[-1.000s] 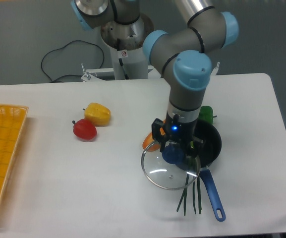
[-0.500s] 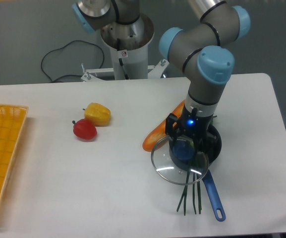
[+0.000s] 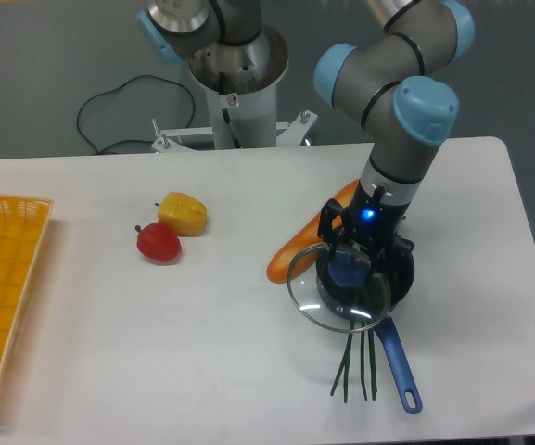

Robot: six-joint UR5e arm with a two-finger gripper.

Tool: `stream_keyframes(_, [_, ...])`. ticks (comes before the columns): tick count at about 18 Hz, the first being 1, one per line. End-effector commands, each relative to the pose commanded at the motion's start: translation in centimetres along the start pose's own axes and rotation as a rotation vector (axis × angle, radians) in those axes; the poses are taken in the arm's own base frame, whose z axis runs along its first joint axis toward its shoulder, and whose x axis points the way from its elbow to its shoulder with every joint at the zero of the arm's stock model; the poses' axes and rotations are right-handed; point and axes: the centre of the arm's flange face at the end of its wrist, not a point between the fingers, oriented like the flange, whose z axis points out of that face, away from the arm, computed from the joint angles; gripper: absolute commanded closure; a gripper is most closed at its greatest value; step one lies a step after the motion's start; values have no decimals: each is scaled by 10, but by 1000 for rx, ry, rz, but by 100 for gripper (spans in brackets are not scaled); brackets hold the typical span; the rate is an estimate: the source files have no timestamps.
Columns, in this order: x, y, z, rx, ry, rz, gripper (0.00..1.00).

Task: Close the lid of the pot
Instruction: 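Lower the lid onto the saucepan rim around the green onions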

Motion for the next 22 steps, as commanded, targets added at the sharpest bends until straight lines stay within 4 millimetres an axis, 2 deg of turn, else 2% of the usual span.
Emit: stream_keyframes(22, [-5,20,4,-68,2,128,34])
